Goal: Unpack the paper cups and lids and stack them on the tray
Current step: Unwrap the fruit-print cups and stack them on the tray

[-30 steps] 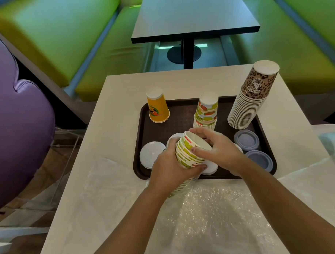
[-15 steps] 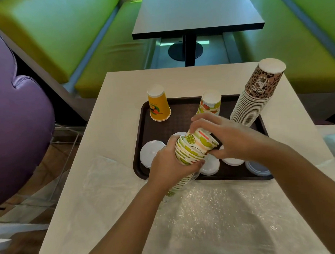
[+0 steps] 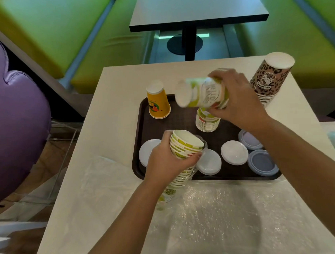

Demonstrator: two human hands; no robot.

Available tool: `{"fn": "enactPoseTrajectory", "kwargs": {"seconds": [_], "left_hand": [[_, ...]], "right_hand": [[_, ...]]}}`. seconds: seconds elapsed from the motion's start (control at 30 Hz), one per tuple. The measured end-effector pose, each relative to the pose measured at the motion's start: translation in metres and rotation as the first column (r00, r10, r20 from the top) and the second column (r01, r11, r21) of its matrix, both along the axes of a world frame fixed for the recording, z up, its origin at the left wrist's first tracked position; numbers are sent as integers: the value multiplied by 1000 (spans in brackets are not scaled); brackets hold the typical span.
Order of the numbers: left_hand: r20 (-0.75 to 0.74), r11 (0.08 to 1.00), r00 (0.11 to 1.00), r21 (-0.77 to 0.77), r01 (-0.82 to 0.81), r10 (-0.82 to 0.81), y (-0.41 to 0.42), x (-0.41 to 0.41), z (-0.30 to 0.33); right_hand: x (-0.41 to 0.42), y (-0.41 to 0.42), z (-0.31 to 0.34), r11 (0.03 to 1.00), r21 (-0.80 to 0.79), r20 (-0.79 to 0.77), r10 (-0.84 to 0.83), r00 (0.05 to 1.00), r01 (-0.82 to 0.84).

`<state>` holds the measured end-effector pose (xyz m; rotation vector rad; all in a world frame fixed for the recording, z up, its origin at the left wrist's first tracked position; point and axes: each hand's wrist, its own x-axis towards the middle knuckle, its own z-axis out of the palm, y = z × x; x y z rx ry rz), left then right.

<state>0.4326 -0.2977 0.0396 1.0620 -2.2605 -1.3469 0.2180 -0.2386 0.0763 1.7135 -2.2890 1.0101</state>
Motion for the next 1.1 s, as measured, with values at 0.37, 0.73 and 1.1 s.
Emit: {"fn": "enactPoseTrajectory", "kwargs": {"seconds": [0.37,0.73,1.1], "left_hand": [[47,1000,999,-10,-16,17,-2,-3,-1],[83,999,996,-15,-28,30,-3,-6,-4],[100,999,994,-31,-31,34,1,-6,-1]], "right_hand": [[-16,-22,-69,951,143,551,-306,776,273],[-14,-24,-100,919,206,482,-395,782,337],[53,13,-57,970,-196,438,-45,898,144]]}}
